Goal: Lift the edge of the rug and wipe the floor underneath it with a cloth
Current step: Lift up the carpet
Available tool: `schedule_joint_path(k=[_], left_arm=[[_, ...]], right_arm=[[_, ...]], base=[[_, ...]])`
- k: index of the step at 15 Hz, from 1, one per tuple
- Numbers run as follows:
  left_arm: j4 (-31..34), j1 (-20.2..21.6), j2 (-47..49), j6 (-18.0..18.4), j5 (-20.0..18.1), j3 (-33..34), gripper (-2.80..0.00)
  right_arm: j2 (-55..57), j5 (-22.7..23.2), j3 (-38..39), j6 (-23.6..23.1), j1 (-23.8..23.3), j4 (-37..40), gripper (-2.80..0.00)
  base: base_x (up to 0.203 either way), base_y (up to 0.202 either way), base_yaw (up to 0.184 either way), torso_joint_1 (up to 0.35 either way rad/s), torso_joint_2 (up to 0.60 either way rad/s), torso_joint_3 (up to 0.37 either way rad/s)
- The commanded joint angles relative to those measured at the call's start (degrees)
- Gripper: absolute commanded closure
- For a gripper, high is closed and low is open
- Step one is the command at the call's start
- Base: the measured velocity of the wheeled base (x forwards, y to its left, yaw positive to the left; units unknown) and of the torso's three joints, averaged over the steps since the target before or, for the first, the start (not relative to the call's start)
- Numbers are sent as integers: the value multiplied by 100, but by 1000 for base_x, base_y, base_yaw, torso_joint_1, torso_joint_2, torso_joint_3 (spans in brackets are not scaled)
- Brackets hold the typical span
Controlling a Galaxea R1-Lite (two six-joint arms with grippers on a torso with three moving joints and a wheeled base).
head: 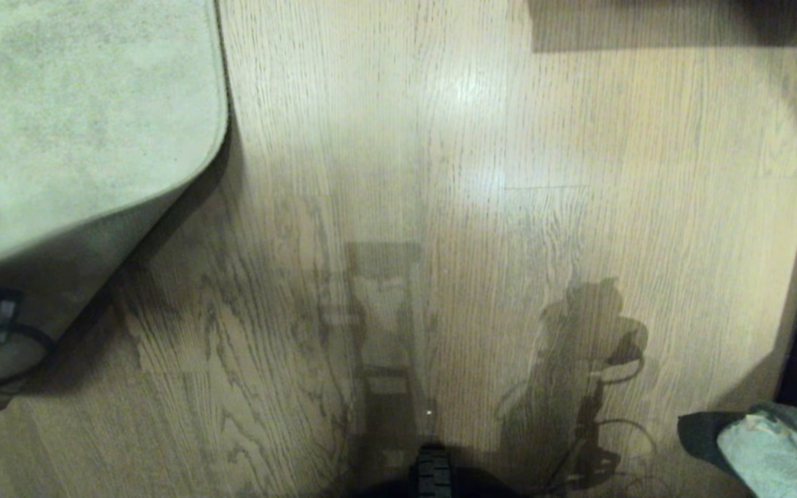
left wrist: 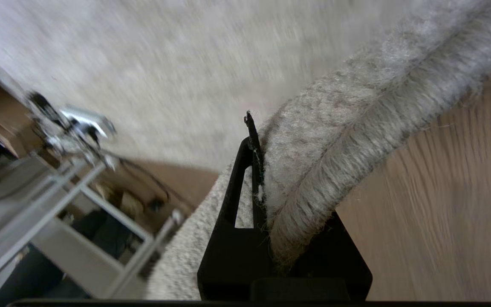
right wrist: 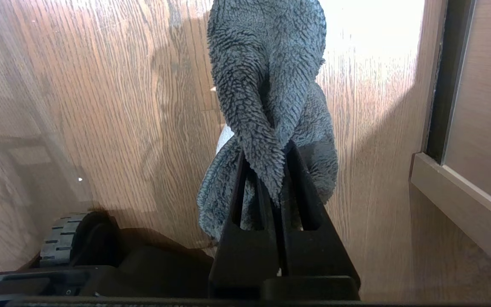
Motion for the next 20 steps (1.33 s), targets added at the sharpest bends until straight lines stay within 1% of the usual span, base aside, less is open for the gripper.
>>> schedule_joint_path(k=[1,3,5,7,10,13,14,16,20], left_arm=[[1272,111,-195,22,-78,-524,0],[1318,279,-73,21,-351,-538,0],[1333,492,69,29,-715,-538,0],[1333,640,182,89,-854,-598,0],[1360,667,441,472,-1110,-914,0],[1386,676,629,703,-1153,-1295,0],[1386,676,662,744,-1227,-1409,0],[1385,693,740,778,-1495,-1552,0],[1378,694,780,852,-1777,-1490,0]], right_arm=[[7,2,0,2,2,-3,0],[7,-6,0,2,2,-3,0],[7,3,0,2,2,-3,0],[7,2,0,2,2,-3,0],[7,-2,0,2,2,-3,0],[7,3,0,2,2,-3,0],[7,3,0,2,2,-3,0],[7,3,0,2,2,-3,0],[7,3,0,2,2,-3,0]], base=[[0,0,0,0,0,0],[0,0,0,0,0,0],[0,0,0,0,0,0],[0,0,0,0,0,0],[0,0,0,0,0,0],[0,0,0,0,0,0],[0,0,0,0,0,0],[0,0,0,0,0,0],[0,0,0,0,0,0]])
